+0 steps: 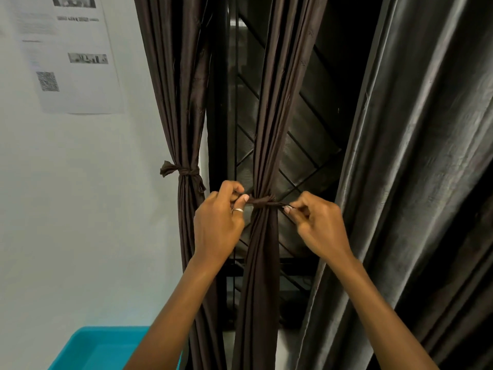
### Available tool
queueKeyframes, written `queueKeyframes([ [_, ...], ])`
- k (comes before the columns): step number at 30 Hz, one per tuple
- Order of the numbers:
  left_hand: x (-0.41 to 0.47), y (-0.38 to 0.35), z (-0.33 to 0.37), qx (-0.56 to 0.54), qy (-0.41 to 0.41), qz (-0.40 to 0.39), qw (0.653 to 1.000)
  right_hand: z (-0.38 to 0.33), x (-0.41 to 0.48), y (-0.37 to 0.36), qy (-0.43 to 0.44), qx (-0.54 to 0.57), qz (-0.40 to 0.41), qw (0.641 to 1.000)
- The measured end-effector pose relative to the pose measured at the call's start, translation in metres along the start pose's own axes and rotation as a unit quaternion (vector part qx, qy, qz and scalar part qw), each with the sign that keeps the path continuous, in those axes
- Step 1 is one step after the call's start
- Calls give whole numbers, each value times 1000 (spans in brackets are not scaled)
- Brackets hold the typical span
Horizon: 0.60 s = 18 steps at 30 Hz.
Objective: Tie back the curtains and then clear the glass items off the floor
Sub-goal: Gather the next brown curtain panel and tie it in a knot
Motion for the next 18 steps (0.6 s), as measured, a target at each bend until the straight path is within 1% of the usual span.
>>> queueKeyframes([
  [11, -4, -16, 2, -12, -1, -5, 1000, 13, -3, 7, -26, -4, -5, 1000],
  [15, -3, -19, 6, -12, 5, -8, 1000, 21, -2, 2, -78, 7, -28, 997],
  [18, -3, -22, 7, -16, 31, -11, 999, 21, -5, -3, -102, 40, -51, 993],
])
Point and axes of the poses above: each hand's wrist, its own x-axis towards the middle knuckle, its own y-axis out of the back of the hand, z = x × y, the point moved 10 cm from there along x, towards the middle knuckle, and after that the axes turned 3 degrees about -y, right-handed, at the moved point
